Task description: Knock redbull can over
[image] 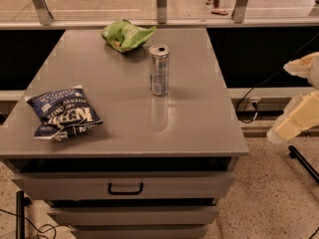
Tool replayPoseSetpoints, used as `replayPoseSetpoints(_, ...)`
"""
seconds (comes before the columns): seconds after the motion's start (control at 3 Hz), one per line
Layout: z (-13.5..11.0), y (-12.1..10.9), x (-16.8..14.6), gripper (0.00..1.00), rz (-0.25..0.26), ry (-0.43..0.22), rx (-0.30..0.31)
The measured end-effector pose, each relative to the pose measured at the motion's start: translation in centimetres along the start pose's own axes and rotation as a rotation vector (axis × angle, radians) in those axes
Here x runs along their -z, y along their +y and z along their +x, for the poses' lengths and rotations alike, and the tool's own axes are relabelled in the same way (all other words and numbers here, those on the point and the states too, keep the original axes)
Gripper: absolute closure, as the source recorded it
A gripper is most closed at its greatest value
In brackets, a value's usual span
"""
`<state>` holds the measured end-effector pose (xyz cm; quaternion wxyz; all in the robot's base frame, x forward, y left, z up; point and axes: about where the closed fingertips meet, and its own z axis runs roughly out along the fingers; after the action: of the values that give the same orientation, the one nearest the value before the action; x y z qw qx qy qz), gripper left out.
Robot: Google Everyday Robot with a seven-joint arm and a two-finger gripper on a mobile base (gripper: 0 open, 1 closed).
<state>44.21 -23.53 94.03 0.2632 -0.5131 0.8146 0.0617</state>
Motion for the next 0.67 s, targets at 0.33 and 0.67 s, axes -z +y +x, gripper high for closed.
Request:
replayPoseSetpoints(0.33,1.32,-0.61,-1.53,0.00,0.043,-0.198,-0.080)
replayPoseSetpoints(0.67,0.94,-1.08,-1.59,0.00,0.104,-0.413,-0.147)
